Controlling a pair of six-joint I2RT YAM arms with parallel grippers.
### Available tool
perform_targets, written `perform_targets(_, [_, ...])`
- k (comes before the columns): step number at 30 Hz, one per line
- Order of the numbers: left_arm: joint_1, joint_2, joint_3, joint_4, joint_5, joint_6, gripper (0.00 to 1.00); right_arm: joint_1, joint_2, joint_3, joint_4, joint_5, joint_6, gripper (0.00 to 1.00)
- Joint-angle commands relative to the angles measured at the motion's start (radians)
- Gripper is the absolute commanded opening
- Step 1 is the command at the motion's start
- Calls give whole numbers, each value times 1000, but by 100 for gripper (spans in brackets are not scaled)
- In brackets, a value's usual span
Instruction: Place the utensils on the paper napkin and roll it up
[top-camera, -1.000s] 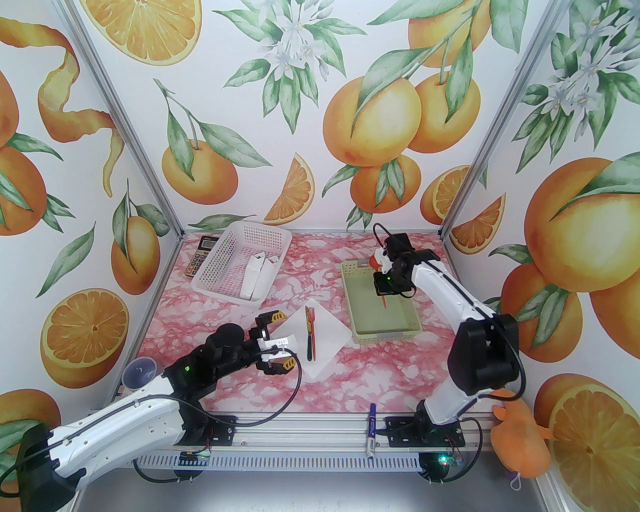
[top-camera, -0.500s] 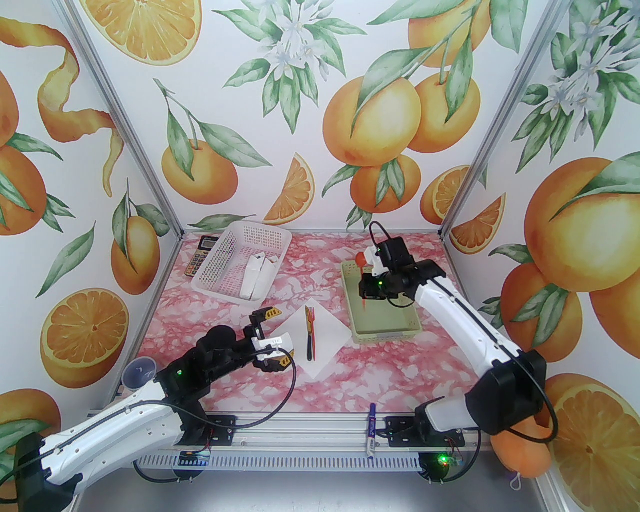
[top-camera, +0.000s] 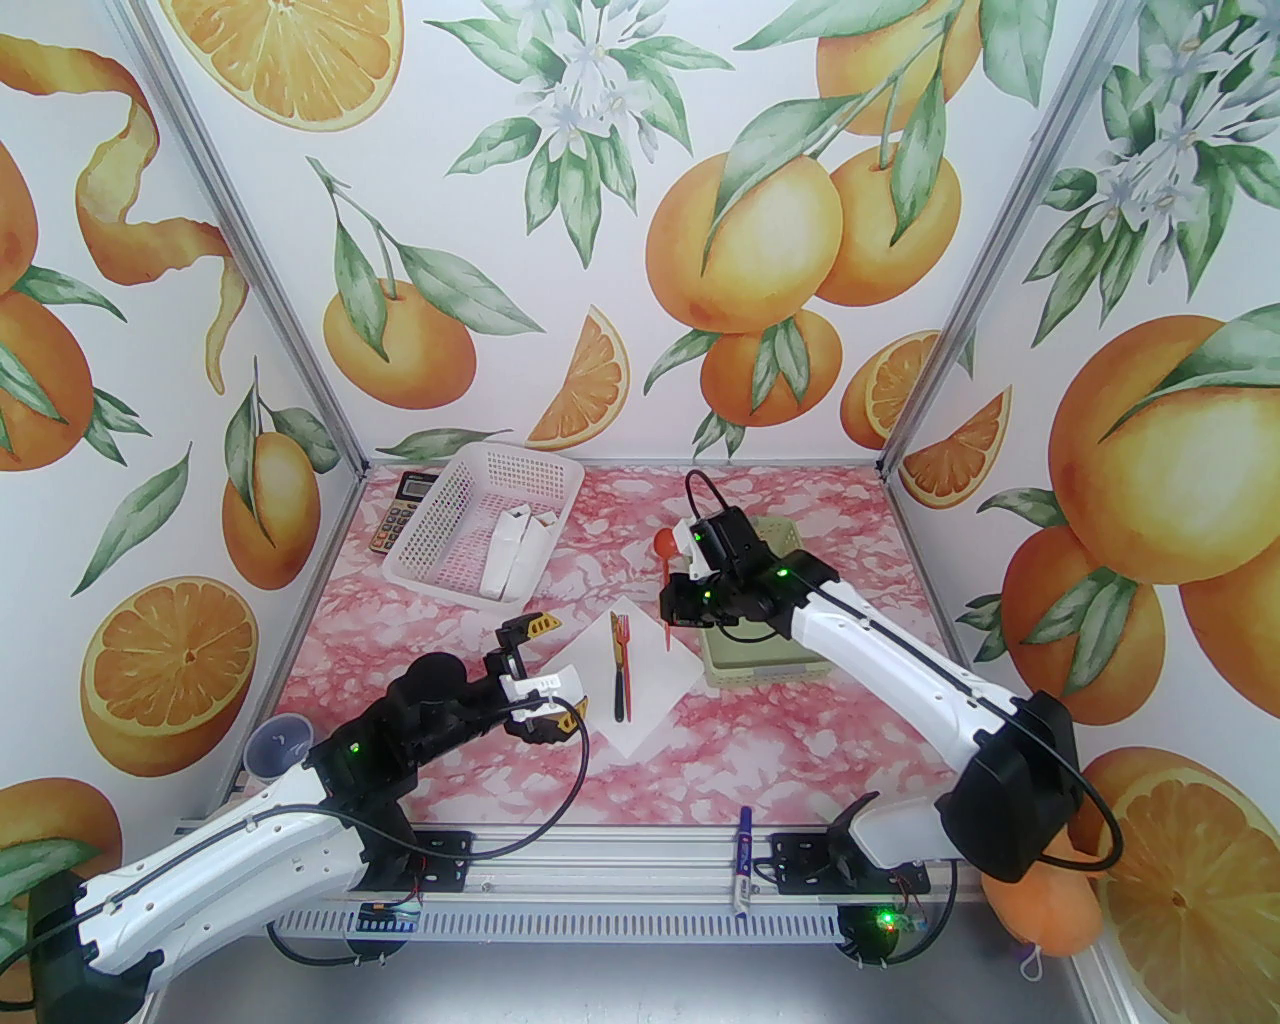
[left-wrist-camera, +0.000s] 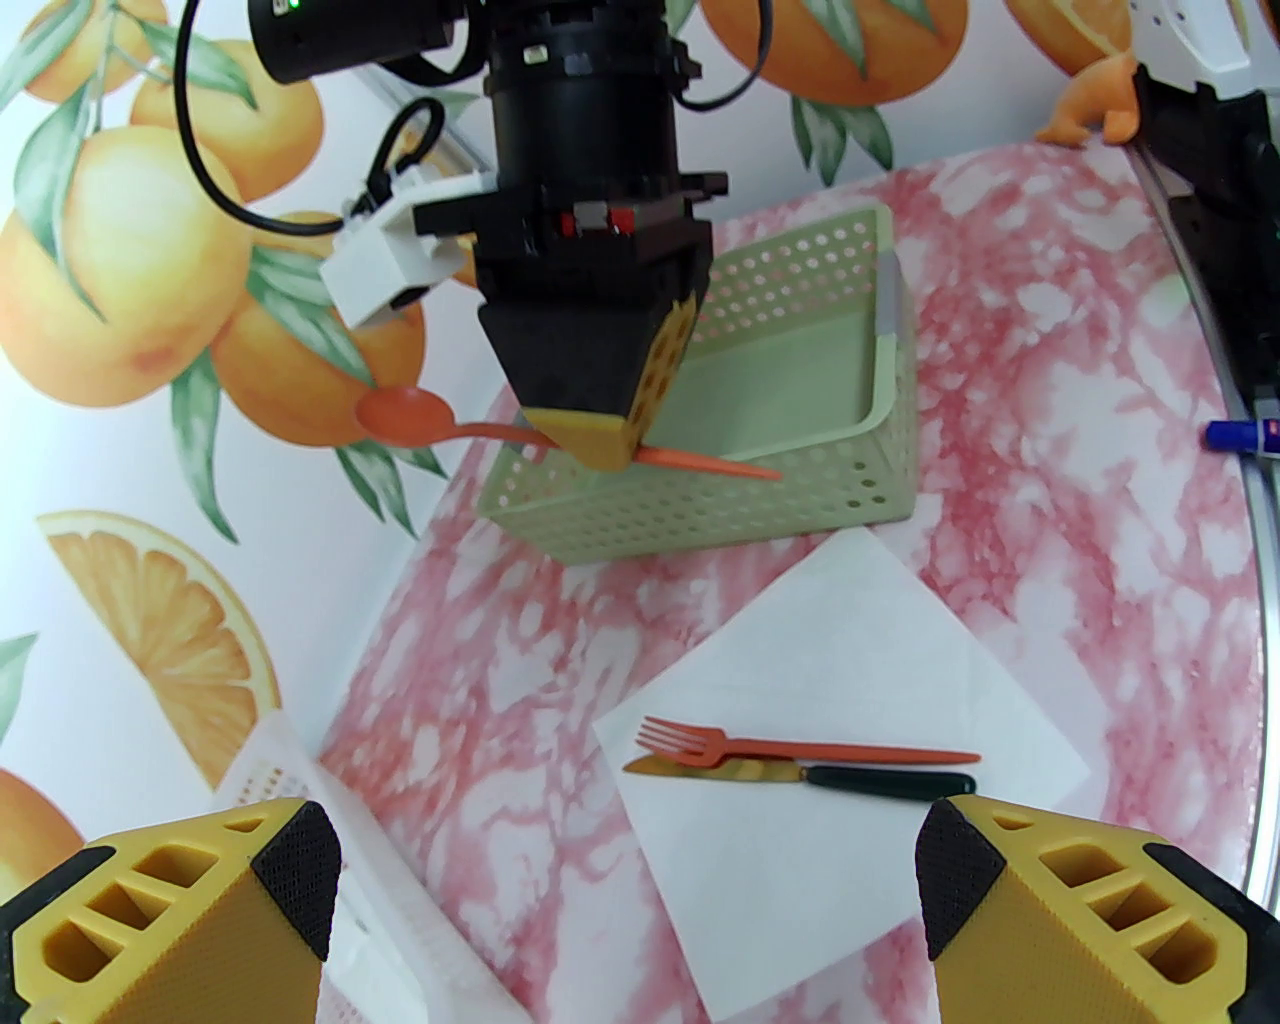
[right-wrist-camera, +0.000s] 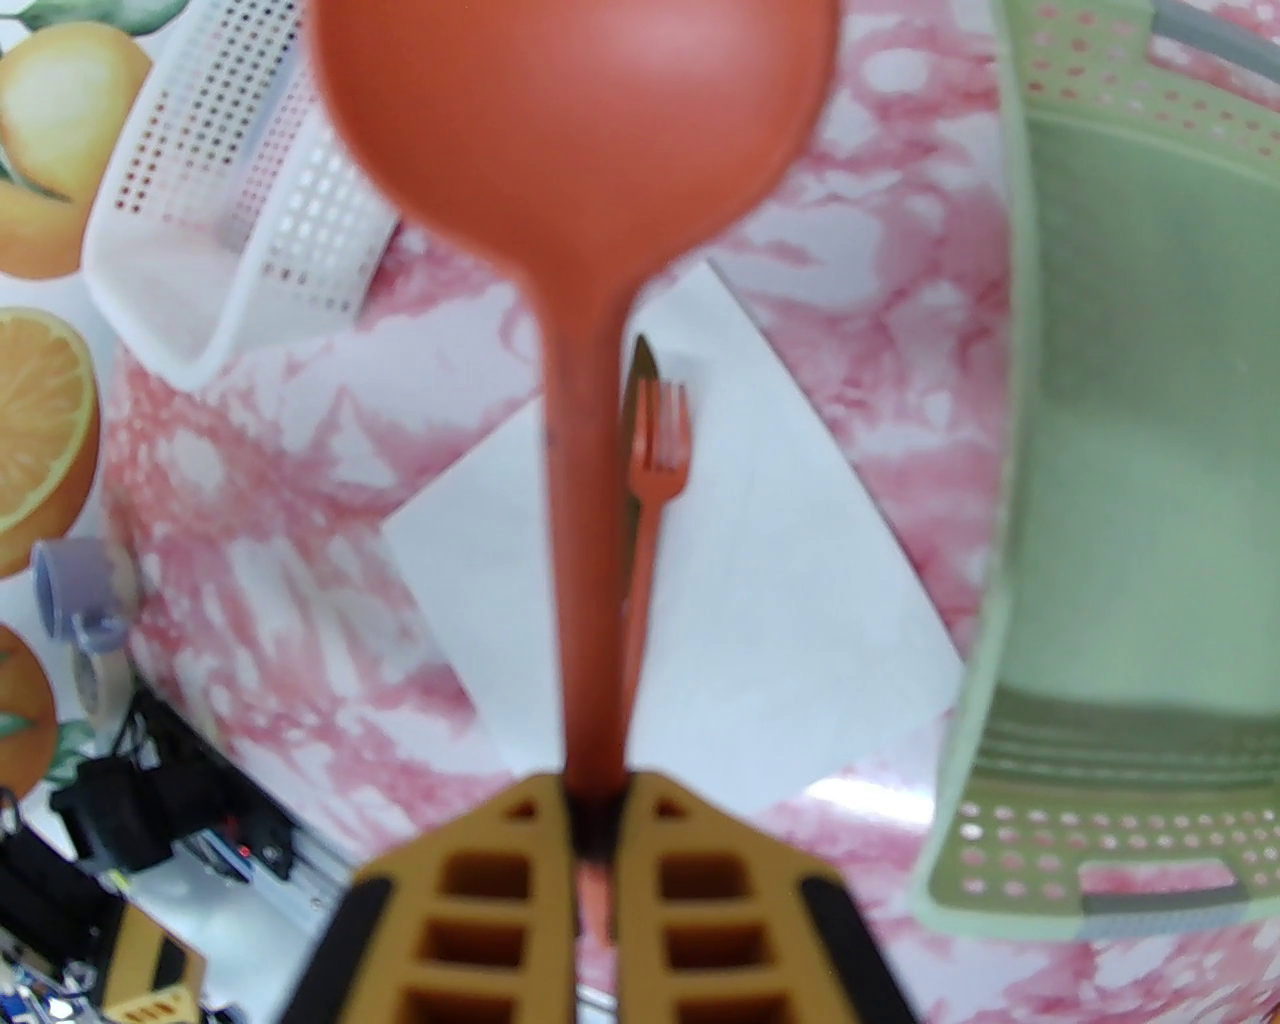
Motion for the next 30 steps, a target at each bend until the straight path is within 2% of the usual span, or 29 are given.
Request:
perform_targets(1, [-8,-11,12,11,2,4,100,23,30,-17,46,2,42,10])
perform_targets(12, [-9,-9,12,9,9,4,100,70,80,-109,141,-10,110,10])
perform_targets(30, [-11,6,15,0,21,6,100,97,234,-150,225,-17,153,10])
